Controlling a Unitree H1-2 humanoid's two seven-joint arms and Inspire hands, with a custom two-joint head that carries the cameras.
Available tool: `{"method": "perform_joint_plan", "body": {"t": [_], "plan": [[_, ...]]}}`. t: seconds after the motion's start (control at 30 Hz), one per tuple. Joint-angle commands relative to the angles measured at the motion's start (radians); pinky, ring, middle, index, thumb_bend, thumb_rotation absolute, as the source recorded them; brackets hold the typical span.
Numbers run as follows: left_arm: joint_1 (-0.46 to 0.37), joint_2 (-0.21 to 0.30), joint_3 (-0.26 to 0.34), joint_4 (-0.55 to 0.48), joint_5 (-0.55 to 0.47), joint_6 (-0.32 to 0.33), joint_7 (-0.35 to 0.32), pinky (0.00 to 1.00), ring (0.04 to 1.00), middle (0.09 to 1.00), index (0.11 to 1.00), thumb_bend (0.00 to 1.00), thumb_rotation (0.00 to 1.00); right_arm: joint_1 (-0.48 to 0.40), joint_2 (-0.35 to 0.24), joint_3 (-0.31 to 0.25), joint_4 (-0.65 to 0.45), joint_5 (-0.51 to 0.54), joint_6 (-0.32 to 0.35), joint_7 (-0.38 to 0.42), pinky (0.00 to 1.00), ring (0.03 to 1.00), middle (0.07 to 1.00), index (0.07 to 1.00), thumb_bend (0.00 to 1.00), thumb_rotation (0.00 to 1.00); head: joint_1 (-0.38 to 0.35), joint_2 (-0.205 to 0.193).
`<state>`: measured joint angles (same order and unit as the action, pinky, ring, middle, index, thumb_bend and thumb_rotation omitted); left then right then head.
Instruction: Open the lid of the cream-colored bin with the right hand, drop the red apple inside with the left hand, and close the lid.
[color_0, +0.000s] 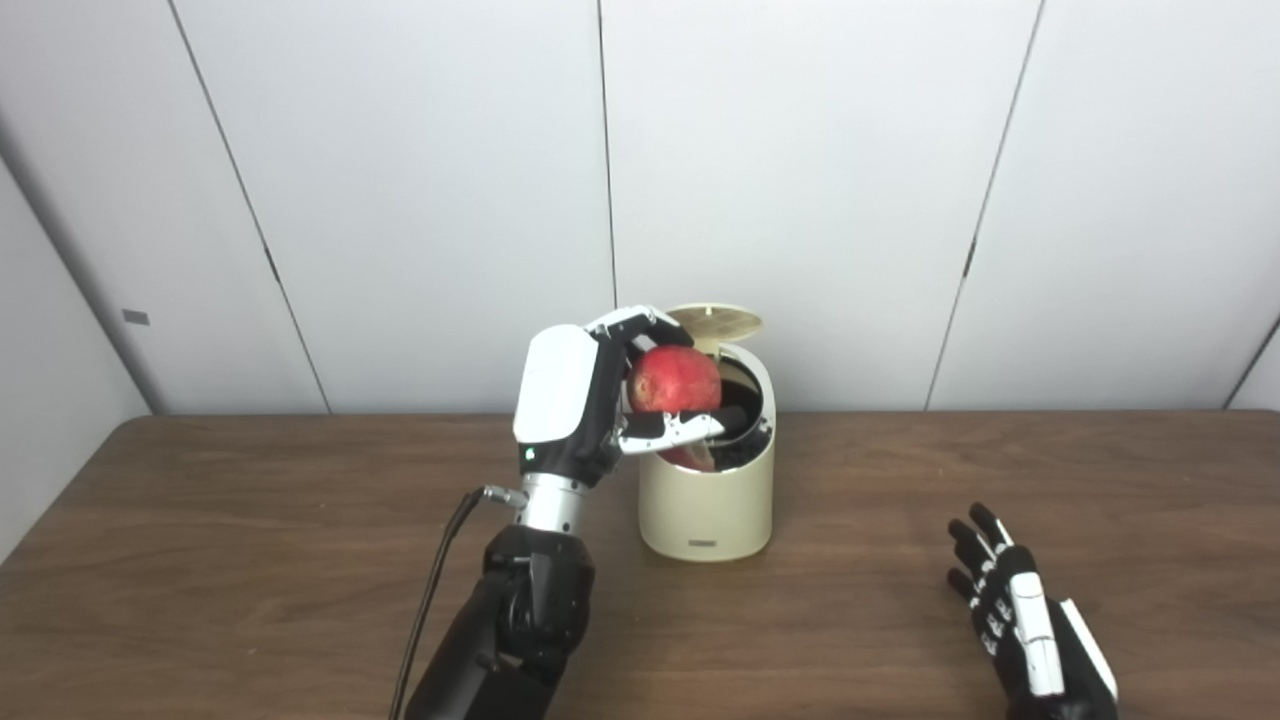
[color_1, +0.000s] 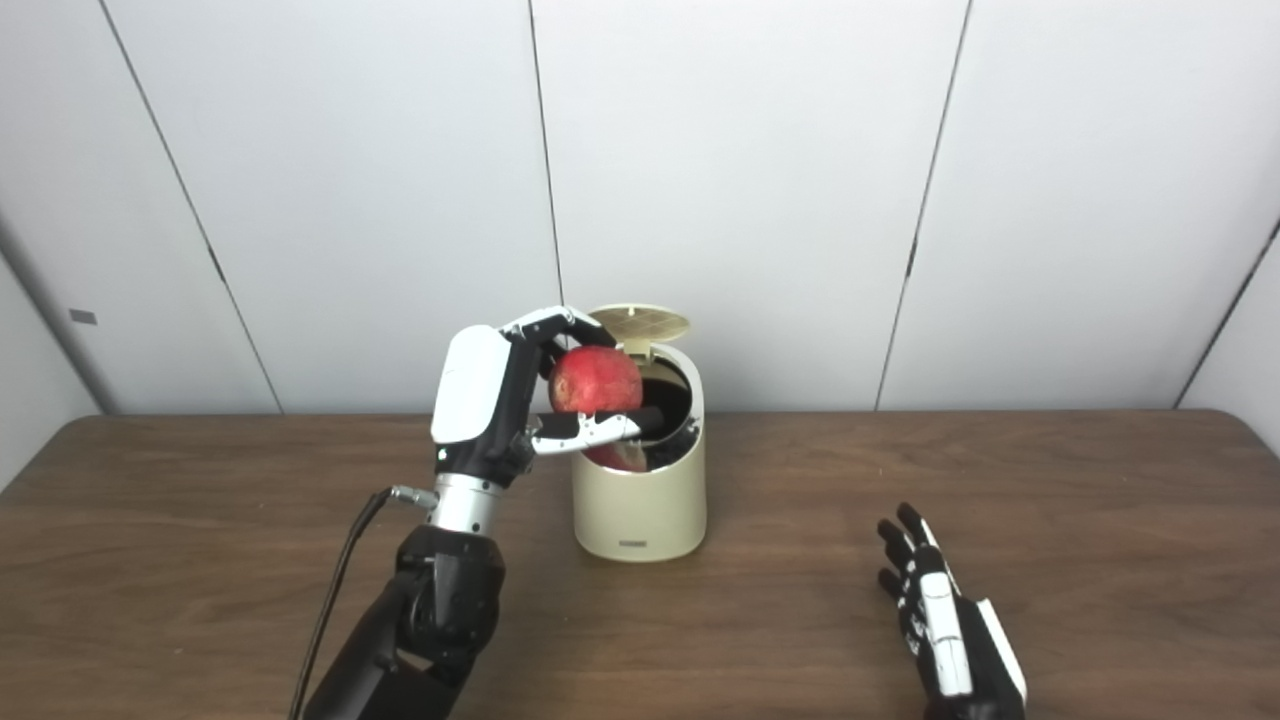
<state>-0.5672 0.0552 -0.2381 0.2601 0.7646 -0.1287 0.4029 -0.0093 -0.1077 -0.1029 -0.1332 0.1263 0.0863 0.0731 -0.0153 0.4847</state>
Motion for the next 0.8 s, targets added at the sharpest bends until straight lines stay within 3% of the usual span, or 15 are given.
{"method": "perform_joint_plan", "body": {"t": [0.0,0.37,0.77], "plan": [[-0.065,0.014,-0.006,0.016,0.02,-0.048,0.057,0.41,0.435,0.567,0.467,0.47,0.0,-0.028,-0.009,-0.007,-0.013,0.005,-0.03,0.0,1.0,0.985,0.945,0.968,0.59,1.0,0.004,-0.003],[-0.102,0.019,-0.034,0.145,0.039,-0.074,0.134,0.42,0.459,0.562,0.46,0.47,0.0,-0.037,-0.023,-0.006,0.028,0.007,-0.067,0.012,1.0,0.985,0.932,0.973,0.59,1.0,0.013,-0.003],[-0.132,-0.032,-0.068,0.215,0.068,-0.008,0.189,0.43,0.503,0.533,0.451,0.48,0.0,-0.034,-0.029,0.003,0.02,0.005,-0.049,0.019,1.0,0.98,0.927,0.975,0.6,1.0,0.014,-0.005]]}}
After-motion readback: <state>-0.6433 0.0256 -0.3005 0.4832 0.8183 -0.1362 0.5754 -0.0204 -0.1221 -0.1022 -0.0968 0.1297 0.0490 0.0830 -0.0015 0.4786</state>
